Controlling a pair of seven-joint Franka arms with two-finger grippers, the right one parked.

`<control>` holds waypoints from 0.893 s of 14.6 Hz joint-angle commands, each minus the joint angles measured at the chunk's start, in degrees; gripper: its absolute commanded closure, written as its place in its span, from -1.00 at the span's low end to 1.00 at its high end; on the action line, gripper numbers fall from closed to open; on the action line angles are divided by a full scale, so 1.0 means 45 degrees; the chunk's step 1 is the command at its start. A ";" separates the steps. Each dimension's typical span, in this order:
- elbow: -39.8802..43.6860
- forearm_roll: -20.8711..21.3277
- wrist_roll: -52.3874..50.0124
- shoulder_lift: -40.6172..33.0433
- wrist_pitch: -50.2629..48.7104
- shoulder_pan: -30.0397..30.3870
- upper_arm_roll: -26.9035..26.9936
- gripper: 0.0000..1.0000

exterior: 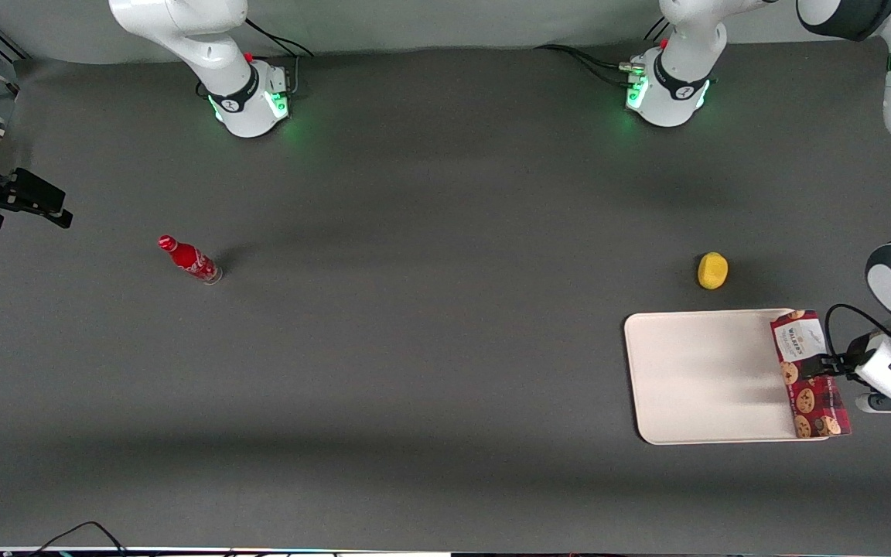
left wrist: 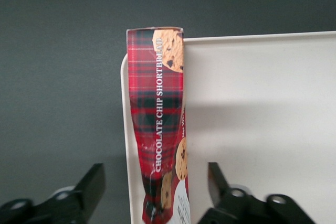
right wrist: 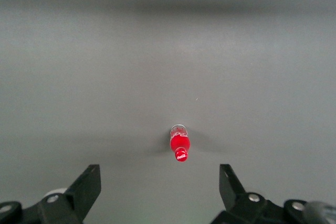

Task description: Place red cookie box on tray

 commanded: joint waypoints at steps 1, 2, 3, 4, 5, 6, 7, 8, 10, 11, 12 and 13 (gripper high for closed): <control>0.0429 -0.0142 -0.0180 -0.0861 -0.2071 -0.0231 0.0226 -1.00; 0.0547 -0.0007 -0.0180 -0.1114 -0.2639 -0.0250 0.0207 -1.00; 0.0548 -0.0044 -0.0200 -0.1407 -0.3089 -0.0328 0.0207 -1.00; 0.0490 0.0091 -0.0180 -0.1854 -0.3249 -0.0444 0.0168 -1.00; 0.0393 0.0111 -0.0200 -0.2362 -0.3482 -0.0407 0.0148 -1.00; 0.0276 0.0092 -0.0200 -0.2869 -0.3891 -0.0407 0.0109 -1.00; 0.0256 0.0092 -0.0200 -0.3300 -0.4359 -0.0426 0.0109 -1.00; 0.0120 0.0092 -0.0219 -0.3788 -0.4808 -0.0426 0.0109 -1.00; -0.0445 0.0092 -0.0200 -0.5017 -0.5513 -0.0465 0.0109 -1.00; -0.0564 0.0073 -0.0200 -0.5564 -0.6038 -0.0484 0.0109 -1.00; -0.0526 0.0034 -0.0219 -0.5956 -0.6778 -0.0485 0.0051 -1.00; -0.0449 -0.0005 -0.0200 -0.6347 -0.7423 -0.0485 -0.0143 -1.00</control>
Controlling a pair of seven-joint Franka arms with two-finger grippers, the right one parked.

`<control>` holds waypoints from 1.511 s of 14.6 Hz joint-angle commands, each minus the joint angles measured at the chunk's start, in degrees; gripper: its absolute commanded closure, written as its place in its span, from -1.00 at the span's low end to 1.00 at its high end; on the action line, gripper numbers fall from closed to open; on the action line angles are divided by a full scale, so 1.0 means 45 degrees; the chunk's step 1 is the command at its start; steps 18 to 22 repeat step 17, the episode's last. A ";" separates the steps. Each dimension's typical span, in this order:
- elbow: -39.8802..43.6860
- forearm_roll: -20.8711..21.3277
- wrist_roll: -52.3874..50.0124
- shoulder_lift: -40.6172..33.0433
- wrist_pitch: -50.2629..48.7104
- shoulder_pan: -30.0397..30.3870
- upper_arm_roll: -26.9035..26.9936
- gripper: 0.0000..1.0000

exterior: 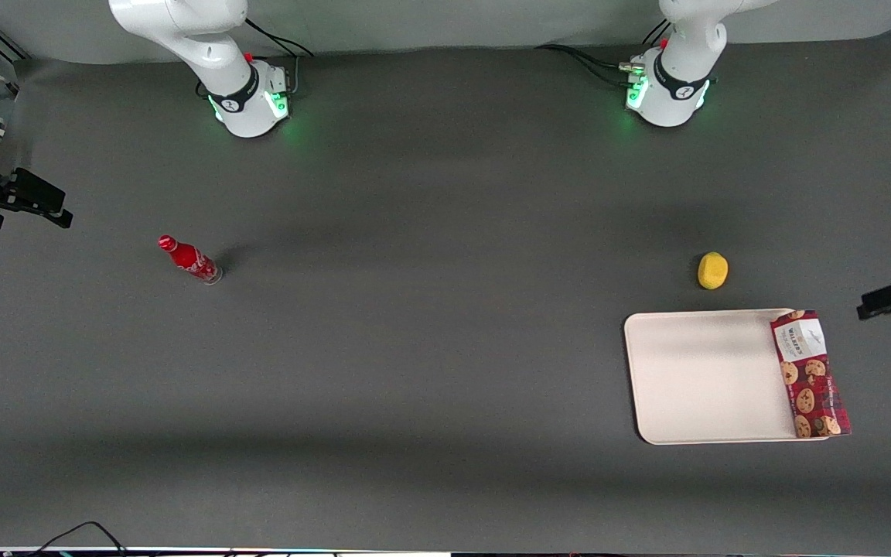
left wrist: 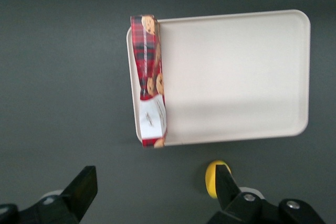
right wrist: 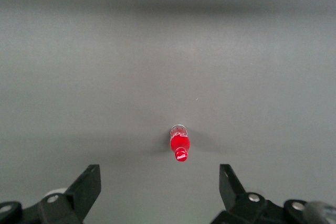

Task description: Place red cookie box on tray

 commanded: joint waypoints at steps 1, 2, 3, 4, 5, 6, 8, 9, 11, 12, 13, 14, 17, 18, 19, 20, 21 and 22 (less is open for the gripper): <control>-0.0750 -0.0078 -0.0233 -0.1991 -0.1791 -0.0162 -0.0337 -1.00; -0.0750 -0.0117 -0.0620 -0.2421 -0.2338 -0.0124 -0.0649 -1.00; -0.0750 -0.0118 -0.1398 -0.2773 -0.2827 -0.0084 -0.1019 -1.00; -0.0750 -0.0040 -0.1599 -0.3086 -0.3083 -0.0007 -0.1313 -1.00; -0.0750 -0.0020 -0.1543 -0.3340 -0.3240 0.0013 -0.1470 -1.00; -0.0750 -0.0020 -0.1523 -0.3594 -0.3454 0.0033 -0.1627 -1.00; -0.0750 -0.0117 -0.1503 -0.4218 -0.3651 0.0111 -0.2036 -1.00; -0.0711 -0.0118 -0.1522 -0.4551 -0.3884 0.0208 -0.2425 -1.00; -0.0633 -0.0118 -0.1639 -0.4885 -0.4159 0.0462 -0.3071 -1.00; -0.0633 -0.0118 -0.1640 -0.4828 -0.4082 0.0463 -0.3112 -1.00; -0.0652 -0.0118 -0.1582 -0.4769 -0.4024 0.0463 -0.3113 -1.00; -0.0633 -0.0118 -0.1562 -0.4730 -0.3984 0.0443 -0.3113 -1.00; -0.0517 -0.0176 -0.1503 -0.4691 -0.3964 0.0404 -0.3093 -1.00; -0.0517 -0.0176 -0.1503 -0.4691 -0.3964 0.0404 -0.3093 -1.00; -0.0517 -0.0176 -0.1503 -0.4691 -0.3964 0.0404 -0.3093 -1.00; -0.0517 -0.0176 -0.1503 -0.4691 -0.3964 0.0404 -0.3093 -1.00; -0.0517 -0.0176 -0.1503 -0.4691 -0.3964 0.0404 -0.3093 -1.00; -0.0517 -0.0176 -0.1503 -0.4691 -0.3964 0.0404 -0.3093 -1.00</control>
